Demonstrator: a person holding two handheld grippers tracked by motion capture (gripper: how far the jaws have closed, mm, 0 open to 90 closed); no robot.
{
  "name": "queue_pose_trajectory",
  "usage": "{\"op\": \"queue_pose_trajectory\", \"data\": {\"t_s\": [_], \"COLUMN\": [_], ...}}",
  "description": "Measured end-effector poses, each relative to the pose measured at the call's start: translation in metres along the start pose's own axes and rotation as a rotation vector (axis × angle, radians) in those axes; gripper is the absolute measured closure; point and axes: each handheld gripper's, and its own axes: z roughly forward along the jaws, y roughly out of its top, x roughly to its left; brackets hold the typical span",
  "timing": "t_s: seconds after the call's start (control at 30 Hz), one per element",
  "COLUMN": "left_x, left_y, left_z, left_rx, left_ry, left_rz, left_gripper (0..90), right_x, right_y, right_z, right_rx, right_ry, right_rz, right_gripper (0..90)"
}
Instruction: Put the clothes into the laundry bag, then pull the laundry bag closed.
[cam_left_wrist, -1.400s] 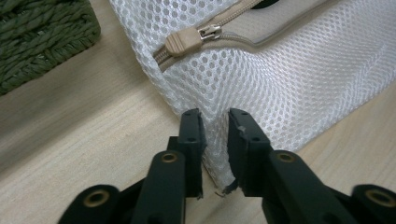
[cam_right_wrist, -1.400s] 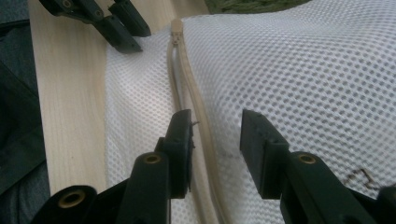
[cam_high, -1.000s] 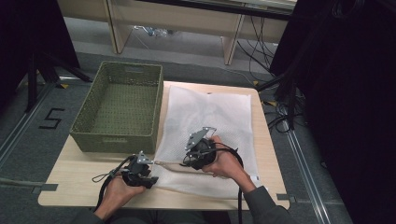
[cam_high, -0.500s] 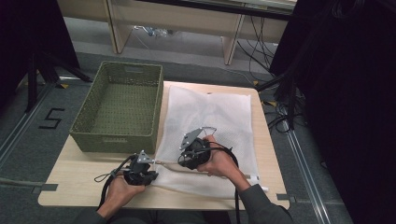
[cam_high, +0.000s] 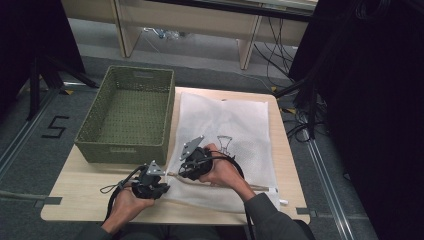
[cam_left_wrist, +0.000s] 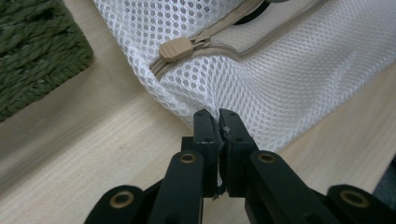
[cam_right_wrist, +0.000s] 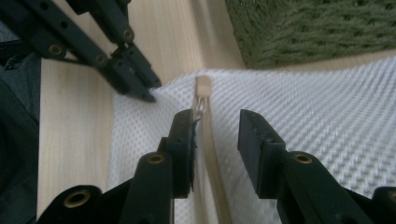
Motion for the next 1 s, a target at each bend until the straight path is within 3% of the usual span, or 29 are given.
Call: {"op": "queue_pose_trajectory", "data": {"t_s": [0.3, 1.0], "left_x": [-0.011, -0.013], "left_y": [0.001, -0.001], "left_z": [0.006, 0.007], "left_rx": [0.006, -0.01], "left_ry": [-0.026, -0.031], "left_rz": [0.025, 0.024], "left_gripper": [85.8, 85.3], "right_x": [0.003, 0.002], "right_y": [0.006, 0.005], "right_z": [0.01, 0.018], "right_rx": [0.016, 0.044], "right_ry": [0.013, 0.042], "right_rz": [-0.039, -0.013], "right_gripper": [67.8, 67.9]}}
